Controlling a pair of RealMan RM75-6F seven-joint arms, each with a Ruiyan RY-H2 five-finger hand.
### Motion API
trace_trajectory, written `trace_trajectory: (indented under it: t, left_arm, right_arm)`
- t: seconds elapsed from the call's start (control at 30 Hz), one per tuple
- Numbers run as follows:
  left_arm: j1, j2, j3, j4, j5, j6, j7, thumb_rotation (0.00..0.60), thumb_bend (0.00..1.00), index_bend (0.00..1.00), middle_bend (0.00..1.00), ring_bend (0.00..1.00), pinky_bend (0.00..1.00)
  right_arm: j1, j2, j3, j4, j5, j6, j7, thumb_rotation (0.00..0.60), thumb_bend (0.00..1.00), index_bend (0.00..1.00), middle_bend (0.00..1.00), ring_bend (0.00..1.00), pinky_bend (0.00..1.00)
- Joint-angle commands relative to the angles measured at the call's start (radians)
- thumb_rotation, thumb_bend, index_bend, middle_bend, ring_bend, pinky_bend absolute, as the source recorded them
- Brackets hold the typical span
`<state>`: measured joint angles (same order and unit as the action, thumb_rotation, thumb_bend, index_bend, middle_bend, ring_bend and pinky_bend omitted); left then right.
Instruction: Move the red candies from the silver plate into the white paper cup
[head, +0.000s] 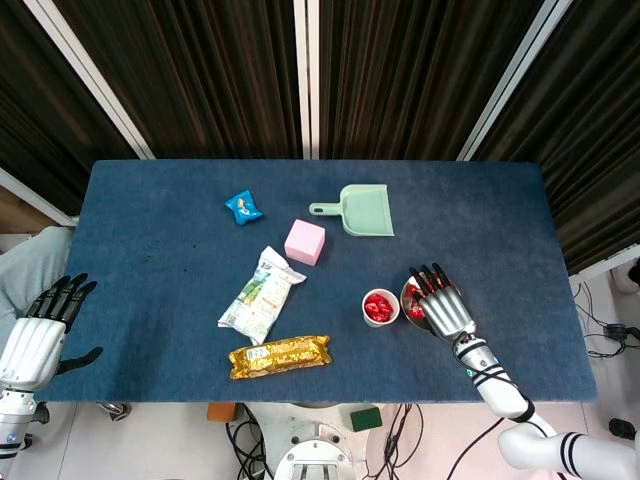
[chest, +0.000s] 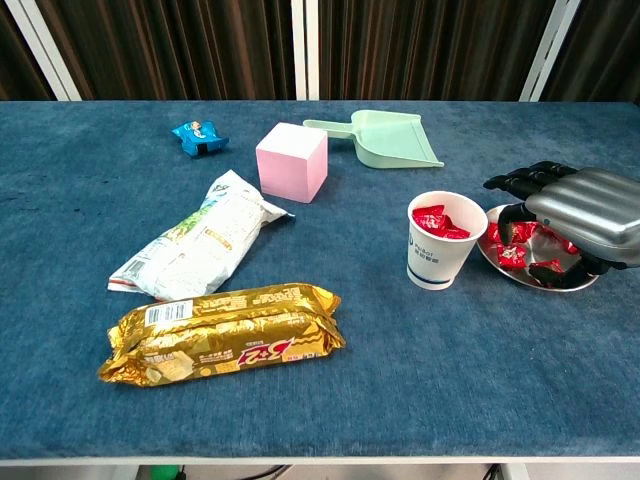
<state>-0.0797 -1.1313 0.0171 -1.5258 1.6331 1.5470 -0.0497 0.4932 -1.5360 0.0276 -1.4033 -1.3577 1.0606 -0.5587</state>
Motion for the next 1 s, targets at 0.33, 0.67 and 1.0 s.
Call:
trace_trajectory:
  t: [0.33, 0.67, 1.0]
  left_arm:
    - [0.000, 0.002, -0.002, -0.004, -0.002, 0.000, -0.001, 0.600, 0.09, 0.11, 0.07, 0.04, 0.18]
    - [-0.004, 0.001, -0.005, -0.003, -0.013, -0.010, 0.000, 0.600, 0.09, 0.11, 0.07, 0.04, 0.18]
    - [-0.001, 0.003, -0.004, 0.003, -0.008, -0.001, -0.011, 0.600, 0.09, 0.11, 0.07, 0.04, 0.18]
  right_arm:
    - [0.004, -0.001, 0.000, 0.000, 0.014, -0.012, -0.008, 0.600, 0.36, 0.40, 0.00, 0.00, 0.00]
    - [0.016, -0.007, 0.000, 0.010, 0.012, -0.027, 0.004, 0.600, 0.37, 0.40, 0.00, 0.00, 0.00]
    - [0.011, -0.011, -0.005, 0.015, 0.009, -0.016, 0.009, 0.600, 0.37, 0.40, 0.00, 0.00, 0.00]
